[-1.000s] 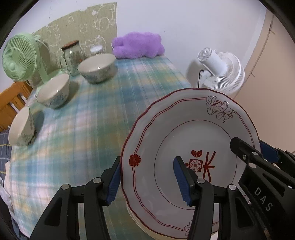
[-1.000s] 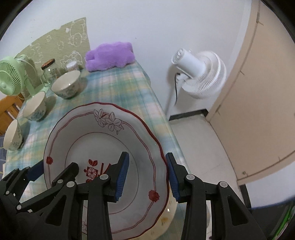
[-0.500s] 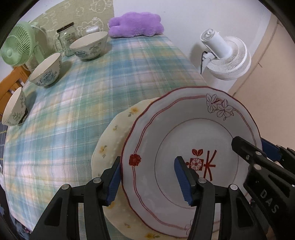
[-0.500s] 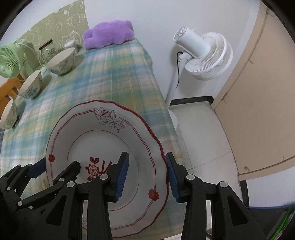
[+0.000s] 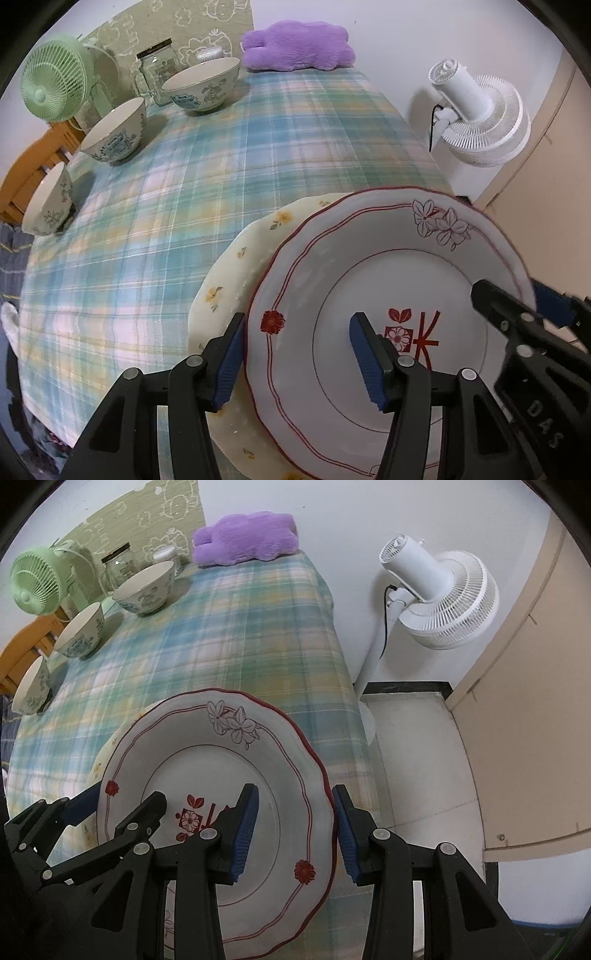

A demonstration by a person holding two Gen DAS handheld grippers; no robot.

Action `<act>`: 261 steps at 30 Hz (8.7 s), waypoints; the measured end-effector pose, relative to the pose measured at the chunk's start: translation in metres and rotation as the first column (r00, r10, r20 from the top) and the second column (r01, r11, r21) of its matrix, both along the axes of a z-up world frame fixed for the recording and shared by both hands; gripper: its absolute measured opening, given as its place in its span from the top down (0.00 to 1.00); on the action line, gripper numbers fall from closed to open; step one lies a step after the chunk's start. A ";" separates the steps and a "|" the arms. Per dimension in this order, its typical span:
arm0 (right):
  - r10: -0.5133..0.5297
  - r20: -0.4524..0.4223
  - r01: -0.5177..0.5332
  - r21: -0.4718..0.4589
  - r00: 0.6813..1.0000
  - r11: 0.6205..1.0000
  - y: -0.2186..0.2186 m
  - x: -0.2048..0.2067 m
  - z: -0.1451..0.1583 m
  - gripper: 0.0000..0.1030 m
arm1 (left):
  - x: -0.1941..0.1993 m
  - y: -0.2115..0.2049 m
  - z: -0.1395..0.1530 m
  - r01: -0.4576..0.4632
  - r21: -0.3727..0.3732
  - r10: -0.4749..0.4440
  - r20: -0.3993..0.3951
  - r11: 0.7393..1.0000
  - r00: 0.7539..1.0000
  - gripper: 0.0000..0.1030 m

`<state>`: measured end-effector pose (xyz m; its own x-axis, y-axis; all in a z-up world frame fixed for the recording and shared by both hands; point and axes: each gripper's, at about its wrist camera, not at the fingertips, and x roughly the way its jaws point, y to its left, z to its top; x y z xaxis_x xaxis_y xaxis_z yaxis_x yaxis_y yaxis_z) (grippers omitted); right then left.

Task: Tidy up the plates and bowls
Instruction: 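Lift the red-rimmed plate with both grippers and carry it over the yellow-flower stack, then lower the red-rimmed plate onto the yellow-flower plates and open both grippers, then move both grippers to the large cream bowl beside the green fan, then grasp the rim of the large cream bowl with both grippers, then lift the cream bowl with both grippers and carry it toward the plate stack, then lower the cream bowl onto the cloth beside the plates and open both grippers, then move both grippers to the cream bowl in front of the glass jar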

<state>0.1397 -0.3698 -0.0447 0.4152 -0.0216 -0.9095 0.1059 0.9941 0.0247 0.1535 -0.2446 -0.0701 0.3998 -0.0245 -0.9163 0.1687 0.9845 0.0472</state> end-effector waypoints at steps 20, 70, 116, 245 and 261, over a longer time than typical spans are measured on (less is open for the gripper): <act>0.049 -0.013 -0.048 0.042 0.999 0.998 -0.004 0.010 -0.001 0.73 | -0.002 0.006 0.005 -0.074 0.023 0.074 -0.004 0.997 0.997 0.44; 0.048 0.091 -0.048 0.004 0.995 0.999 0.134 0.021 0.051 0.35 | 0.007 0.137 0.051 0.001 -0.087 0.010 0.121 0.996 0.993 0.10; 0.008 0.161 -0.017 0.058 0.987 0.998 0.423 0.207 0.027 0.42 | 0.181 0.409 0.025 -0.143 -0.083 0.155 0.156 0.986 0.976 0.49; 0.006 0.117 -0.012 0.048 0.993 0.999 0.271 0.034 0.069 0.37 | 0.018 0.257 0.068 0.015 -0.104 -0.001 0.130 0.994 0.992 0.20; 0.001 0.219 -0.007 0.027 0.976 1.000 0.284 0.100 0.112 0.37 | 0.084 0.271 0.106 -0.037 -0.105 0.060 0.229 0.994 0.972 0.20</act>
